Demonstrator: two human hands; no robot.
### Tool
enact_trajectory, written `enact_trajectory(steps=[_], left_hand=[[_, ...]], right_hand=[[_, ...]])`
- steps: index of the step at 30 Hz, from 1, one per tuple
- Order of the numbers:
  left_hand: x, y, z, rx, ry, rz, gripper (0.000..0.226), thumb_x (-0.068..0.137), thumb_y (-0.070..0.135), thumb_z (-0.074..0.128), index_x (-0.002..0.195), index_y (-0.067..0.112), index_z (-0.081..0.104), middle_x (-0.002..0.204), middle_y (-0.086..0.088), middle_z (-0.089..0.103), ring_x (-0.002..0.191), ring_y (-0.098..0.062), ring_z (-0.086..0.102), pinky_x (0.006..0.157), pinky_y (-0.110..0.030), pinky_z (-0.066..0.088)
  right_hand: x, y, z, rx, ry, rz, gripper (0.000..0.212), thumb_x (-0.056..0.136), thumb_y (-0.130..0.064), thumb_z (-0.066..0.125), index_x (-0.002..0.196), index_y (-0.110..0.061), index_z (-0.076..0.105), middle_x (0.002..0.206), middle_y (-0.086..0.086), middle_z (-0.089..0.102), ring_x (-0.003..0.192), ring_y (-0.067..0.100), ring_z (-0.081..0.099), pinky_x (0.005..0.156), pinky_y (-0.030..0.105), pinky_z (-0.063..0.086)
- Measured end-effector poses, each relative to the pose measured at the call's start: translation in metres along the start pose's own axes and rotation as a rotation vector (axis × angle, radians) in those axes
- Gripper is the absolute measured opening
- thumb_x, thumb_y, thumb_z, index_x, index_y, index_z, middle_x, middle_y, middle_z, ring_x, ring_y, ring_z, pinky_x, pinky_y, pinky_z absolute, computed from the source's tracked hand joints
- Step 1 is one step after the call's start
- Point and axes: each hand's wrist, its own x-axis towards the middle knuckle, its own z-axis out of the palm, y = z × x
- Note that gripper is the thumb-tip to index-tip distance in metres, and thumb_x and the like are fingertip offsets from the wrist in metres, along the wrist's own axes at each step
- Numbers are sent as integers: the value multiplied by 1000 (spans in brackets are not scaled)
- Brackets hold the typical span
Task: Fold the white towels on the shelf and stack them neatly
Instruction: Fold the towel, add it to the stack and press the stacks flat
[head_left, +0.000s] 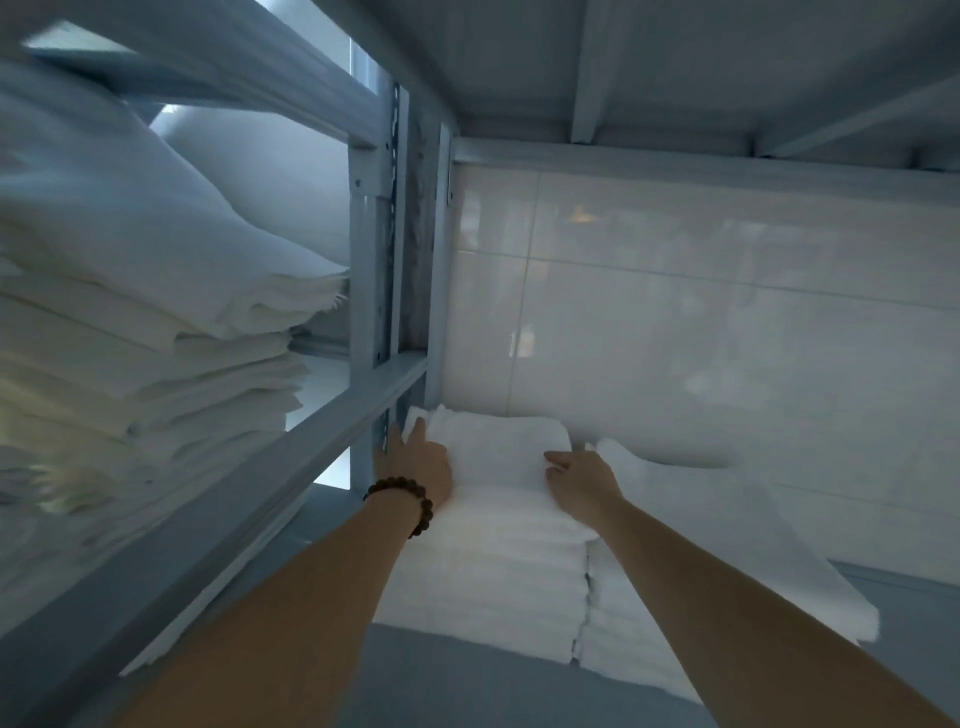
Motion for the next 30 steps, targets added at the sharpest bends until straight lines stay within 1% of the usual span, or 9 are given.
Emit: enact_trajectory(steps=[2, 4, 6, 8, 10, 16, 22, 25, 30], left_hand=[[-18, 6, -8, -29, -19, 57, 44, 99, 35, 21, 138, 27, 39, 158, -1, 9, 144, -29, 6, 116, -52, 8], [-42, 13, -19, -50, -58, 95, 48, 98, 41, 18, 142, 25, 31, 157, -3, 12, 143, -27, 11, 115, -53, 10], [-70, 19, -32, -93, -56, 99, 51, 98, 42, 20, 144, 23, 29, 157, -4, 15, 143, -25, 15, 115, -51, 13], [-102, 24, -44, -179, -64, 76, 52, 98, 43, 24, 146, 22, 26, 157, -3, 15, 144, -22, 14, 117, -46, 11], [-133, 29, -57, -252, -87, 68, 53, 99, 43, 27, 148, 23, 24, 157, -3, 16, 144, -20, 13, 117, -43, 10], [-208, 45, -82, -266, -118, 132, 55, 98, 42, 32, 149, 24, 22, 156, -2, 19, 143, -18, 19, 116, -40, 15], [-245, 83, -77, -307, -86, 222, 54, 94, 43, 38, 141, 17, 38, 149, -8, 37, 135, -24, 36, 106, -38, 31], [-259, 112, -65, -336, -132, 268, 55, 95, 40, 41, 144, 17, 34, 149, -6, 36, 136, -22, 34, 107, -37, 30], [-280, 164, -49, -348, -206, 318, 59, 96, 43, 37, 149, 19, 22, 153, -5, 27, 141, -20, 26, 112, -37, 26]], right_hand=[[-13, -3, -8, -25, -49, -29, 41, 96, -31, 41, 136, -26, 48, 149, 9, 36, 133, 28, 38, 108, 31, 32], [-34, -9, -20, -73, -85, -56, 46, 98, -36, 37, 143, -27, 36, 156, 7, 19, 141, 25, 23, 112, 30, 22], [-61, -17, -36, -88, -86, -69, 50, 99, -40, 36, 146, -27, 29, 157, 4, 14, 143, 23, 17, 114, 31, 18], [-92, -24, -53, -108, -83, -63, 52, 98, -42, 36, 147, -28, 26, 158, 2, 14, 144, 22, 15, 114, 34, 19], [-125, -30, -69, -138, -92, -59, 53, 98, -44, 36, 148, -28, 25, 157, 1, 15, 144, 22, 15, 114, 37, 22], [-216, -32, -101, -226, -94, -55, 55, 97, -43, 36, 148, -26, 23, 157, 4, 16, 143, 23, 16, 113, 37, 23], [-274, 0, -113, -227, -80, 57, 54, 98, -43, 35, 148, -27, 22, 157, 2, 16, 141, 23, 19, 112, 37, 26], [-295, 28, -125, -201, -49, 127, 54, 98, -41, 37, 148, -27, 23, 156, 3, 18, 140, 24, 24, 110, 37, 30], [-327, 86, -150, -191, -30, 215, 53, 98, -41, 36, 147, -25, 23, 155, 4, 19, 138, 25, 27, 108, 39, 33]])
